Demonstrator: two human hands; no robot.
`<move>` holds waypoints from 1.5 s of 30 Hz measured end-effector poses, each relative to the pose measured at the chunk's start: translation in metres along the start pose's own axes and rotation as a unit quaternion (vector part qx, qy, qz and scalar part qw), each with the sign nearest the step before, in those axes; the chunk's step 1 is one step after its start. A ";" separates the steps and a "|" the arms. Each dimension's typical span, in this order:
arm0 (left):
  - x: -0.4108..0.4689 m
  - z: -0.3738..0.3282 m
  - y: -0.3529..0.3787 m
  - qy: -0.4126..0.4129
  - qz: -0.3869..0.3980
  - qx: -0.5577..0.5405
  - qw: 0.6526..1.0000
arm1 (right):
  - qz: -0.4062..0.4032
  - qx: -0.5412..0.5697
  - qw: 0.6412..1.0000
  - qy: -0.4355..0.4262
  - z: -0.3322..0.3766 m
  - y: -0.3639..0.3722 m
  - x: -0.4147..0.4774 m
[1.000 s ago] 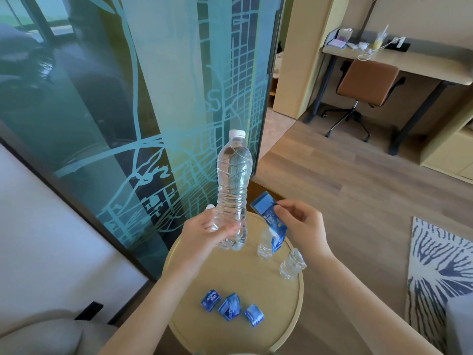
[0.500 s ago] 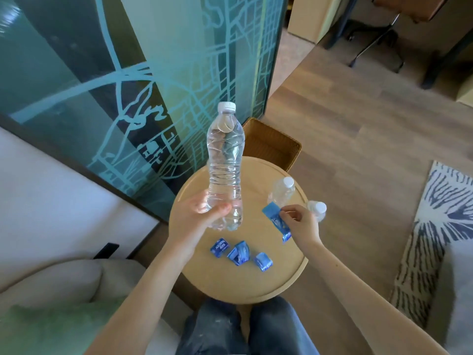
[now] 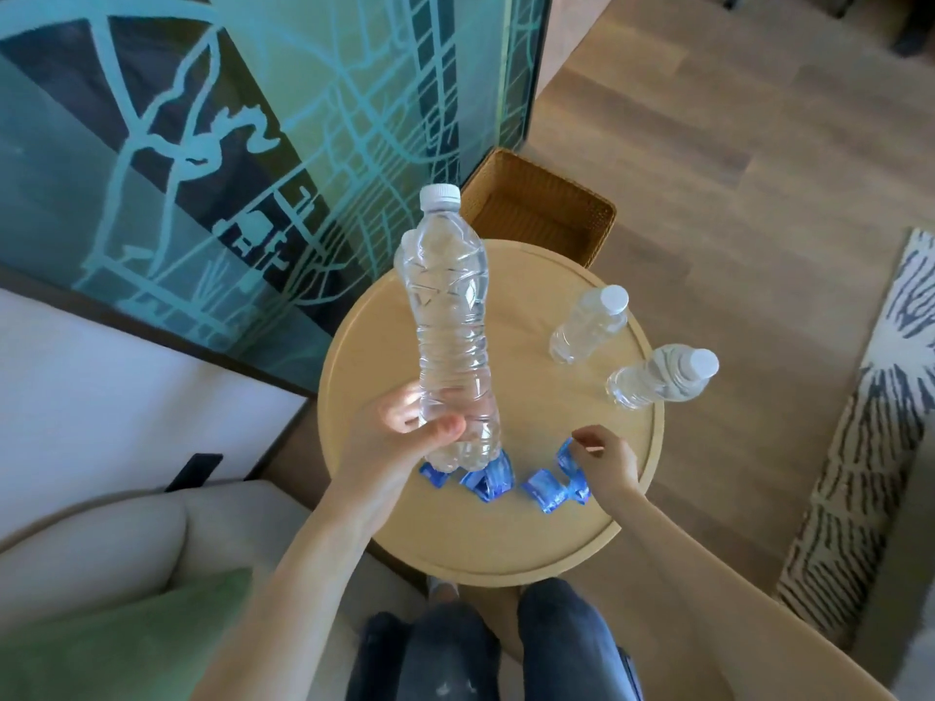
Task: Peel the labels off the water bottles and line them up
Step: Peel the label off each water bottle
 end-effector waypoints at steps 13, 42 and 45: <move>0.004 0.004 0.004 -0.007 0.027 0.025 0.999 | -0.117 -0.226 0.896 -0.365 0.072 -0.028 -0.058; 0.191 0.087 -0.010 0.194 -0.110 0.309 0.925 | -0.186 -0.225 0.837 -0.464 0.053 0.043 0.031; 0.197 0.092 -0.012 0.196 -0.111 0.309 0.924 | -0.186 -0.225 0.842 -0.454 0.052 0.044 0.032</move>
Point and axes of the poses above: each hand's wrist, its own x-axis towards the middle knuckle, its own y-axis out of the palm, z = x × y, the point moved 5 cm from there along x, towards the middle knuckle, and after that the axes turned 7 degrees about -x, right-handed, at the moved point
